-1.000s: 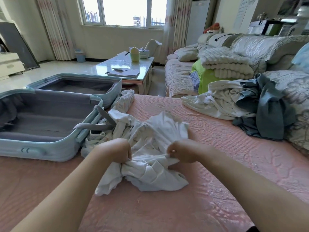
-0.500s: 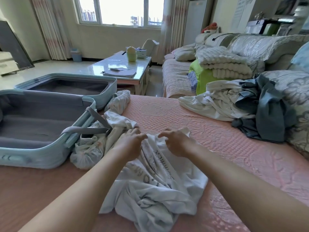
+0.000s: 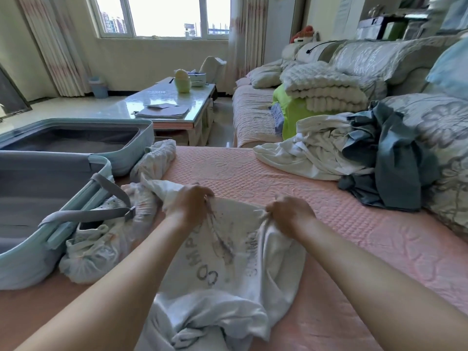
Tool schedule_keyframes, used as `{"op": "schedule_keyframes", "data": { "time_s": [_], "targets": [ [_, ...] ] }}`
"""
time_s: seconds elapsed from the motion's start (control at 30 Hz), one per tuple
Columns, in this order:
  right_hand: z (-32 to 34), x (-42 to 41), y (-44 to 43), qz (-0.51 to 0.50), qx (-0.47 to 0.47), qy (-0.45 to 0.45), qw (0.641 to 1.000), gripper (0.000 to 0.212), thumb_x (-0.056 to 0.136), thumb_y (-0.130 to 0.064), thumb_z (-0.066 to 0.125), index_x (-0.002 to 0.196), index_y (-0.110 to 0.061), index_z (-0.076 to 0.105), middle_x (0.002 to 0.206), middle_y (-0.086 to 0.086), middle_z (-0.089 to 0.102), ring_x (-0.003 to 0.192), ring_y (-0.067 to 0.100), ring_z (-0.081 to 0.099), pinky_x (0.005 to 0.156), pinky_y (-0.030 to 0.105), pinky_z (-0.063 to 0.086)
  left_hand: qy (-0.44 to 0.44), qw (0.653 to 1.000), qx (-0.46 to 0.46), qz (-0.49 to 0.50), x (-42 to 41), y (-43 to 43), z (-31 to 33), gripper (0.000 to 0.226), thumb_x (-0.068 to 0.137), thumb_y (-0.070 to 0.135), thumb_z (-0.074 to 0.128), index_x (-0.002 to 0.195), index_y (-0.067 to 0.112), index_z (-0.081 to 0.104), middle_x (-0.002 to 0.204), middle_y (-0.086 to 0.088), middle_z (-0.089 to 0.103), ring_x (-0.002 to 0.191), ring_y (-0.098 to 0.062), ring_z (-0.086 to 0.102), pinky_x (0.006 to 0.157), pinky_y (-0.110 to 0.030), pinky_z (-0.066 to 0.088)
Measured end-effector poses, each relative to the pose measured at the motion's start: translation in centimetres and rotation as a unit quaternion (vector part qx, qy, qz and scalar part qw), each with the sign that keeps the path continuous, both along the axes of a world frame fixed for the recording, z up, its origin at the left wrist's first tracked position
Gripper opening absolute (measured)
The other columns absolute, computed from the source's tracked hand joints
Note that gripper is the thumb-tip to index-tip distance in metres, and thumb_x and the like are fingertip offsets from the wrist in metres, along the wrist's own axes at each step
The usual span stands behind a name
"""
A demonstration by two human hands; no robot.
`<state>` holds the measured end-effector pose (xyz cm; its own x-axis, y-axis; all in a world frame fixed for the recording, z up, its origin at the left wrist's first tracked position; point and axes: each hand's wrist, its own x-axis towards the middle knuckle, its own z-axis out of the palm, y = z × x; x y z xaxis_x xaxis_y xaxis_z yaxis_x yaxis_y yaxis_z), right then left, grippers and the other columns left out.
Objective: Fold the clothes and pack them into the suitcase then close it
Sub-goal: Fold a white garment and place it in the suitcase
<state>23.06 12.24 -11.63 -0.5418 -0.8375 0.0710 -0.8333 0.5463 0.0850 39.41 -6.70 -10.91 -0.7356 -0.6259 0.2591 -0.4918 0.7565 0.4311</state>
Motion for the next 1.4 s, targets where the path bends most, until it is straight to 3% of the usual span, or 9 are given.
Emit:
{"op": "schedule_keyframes", "data": {
  "time_s": [0.17, 0.3, 0.43, 0.63, 0.87, 1.03, 1.13, 1.27, 1.4],
  "targets": [
    [1.2, -4.1, 7.0, -0.223, 0.026, 0.031, 0.974, 0.033, 0.098, -0.014, 0.046, 0.126, -0.012, 0.064, 0.128, 0.012, 0.061, 0.112, 0.027, 0.064, 0.073, 0.026, 0.048, 0.144, 0.983, 0.062, -0.094, -7.2, 4.9, 1.1, 0.035, 0.085, -0.01, 0.056, 0.101, 0.012, 0.078, 0.102, -0.002, 0.068, 0.094, -0.021, 0.065, 0.081, -0.012, 0.043],
    [1.5, -4.8, 10.0, -0.252, 0.133, 0.094, 0.954, 0.04, 0.095, -0.016, 0.052, 0.135, -0.016, 0.058, 0.134, 0.009, 0.055, 0.12, 0.026, 0.057, 0.087, 0.033, 0.052, -0.012, 0.968, 0.125, -0.219, -10.8, 8.3, -0.8, 0.067, 0.087, -0.002, 0.061, 0.149, 0.01, 0.04, 0.153, -0.003, 0.038, 0.141, -0.024, 0.038, 0.115, -0.027, 0.029],
    [0.6, -4.0, 9.5, -0.138, 0.13, 0.089, 0.978, 0.049, 0.092, -0.015, 0.046, 0.14, -0.022, 0.052, 0.145, 0.014, 0.041, 0.131, 0.032, 0.04, 0.11, 0.046, 0.035, -0.086, 0.97, 0.058, -0.222, -9.5, 8.0, -2.0, 0.082, 0.088, -0.002, 0.052, 0.157, 0.028, 0.019, 0.164, 0.0, 0.017, 0.148, -0.02, 0.024, 0.12, -0.033, 0.023],
    [0.5, 1.3, 4.6, 0.072, 0.007, -0.059, 0.996, 0.077, 0.088, -0.01, 0.056, 0.156, -0.029, 0.025, 0.166, 0.005, 0.012, 0.15, 0.028, 0.019, 0.122, 0.046, 0.014, -0.246, 0.968, 0.004, -0.047, -3.4, 6.1, -1.3, 0.079, 0.084, 0.028, 0.067, 0.152, 0.028, 0.028, 0.147, -0.009, 0.041, 0.132, -0.028, 0.045, 0.106, -0.038, 0.043],
    [0.7, 2.4, -3.9, 0.074, -0.143, -0.162, 0.974, 0.054, 0.097, -0.004, 0.043, 0.149, -0.021, 0.043, 0.161, 0.003, 0.03, 0.144, 0.029, 0.036, 0.117, 0.045, 0.032, -0.316, 0.93, 0.031, -0.185, 1.6, 6.3, 0.0, 0.017, 0.08, 0.024, 0.06, 0.089, 0.036, 0.067, 0.072, 0.015, 0.059, 0.07, -0.01, 0.055, 0.063, -0.021, 0.046],
    [-0.1, 1.8, -7.7, 0.035, 0.002, -0.074, 0.997, 0.061, 0.102, -0.018, 0.049, 0.156, -0.034, 0.024, 0.159, 0.005, 0.03, 0.139, 0.032, 0.042, 0.101, 0.042, 0.045, -0.286, 0.95, -0.007, -0.122, 1.3, 3.8, -1.2, 0.05, 0.083, 0.05, 0.067, 0.13, 0.037, 0.055, 0.127, 0.008, 0.054, 0.112, -0.02, 0.056, 0.092, -0.033, 0.048],
    [-0.2, 1.0, -8.3, 0.013, 0.075, 0.014, 0.997, 0.038, 0.102, -0.022, 0.046, 0.14, -0.023, 0.052, 0.141, 0.008, 0.056, 0.127, 0.028, 0.055, 0.09, 0.036, 0.048, -0.335, 0.934, -0.055, -0.114, 0.6, 3.0, -1.4, 0.048, 0.083, 0.045, 0.066, 0.13, 0.042, 0.055, 0.126, 0.008, 0.061, 0.112, -0.02, 0.06, 0.087, -0.029, 0.048],
    [0.5, -2.8, -7.7, -0.105, -0.131, -0.12, 0.978, 0.026, 0.091, -0.025, 0.057, 0.108, -0.012, 0.073, 0.114, 0.013, 0.071, 0.104, 0.031, 0.067, 0.083, 0.034, 0.052, -0.27, 0.954, -0.11, -0.067, -2.2, 2.0, -0.9, 0.023, 0.091, 0.031, 0.058, 0.111, 0.03, 0.071, 0.112, 0.003, 0.069, 0.103, -0.024, 0.065, 0.076, -0.027, 0.047],
    [1.9, -8.0, -4.9, -0.262, -0.377, -0.314, 0.831, 0.028, 0.08, -0.033, 0.07, 0.085, -0.007, 0.075, 0.088, 0.01, 0.075, 0.085, 0.027, 0.072, 0.079, 0.033, 0.058, -0.123, 0.99, -0.062, 0.012, -5.0, 0.2, 0.0, 0.023, 0.091, 0.025, 0.058, 0.107, 0.028, 0.074, 0.116, -0.005, 0.067, 0.105, -0.031, 0.064, 0.085, -0.031, 0.05]
  ]
}}
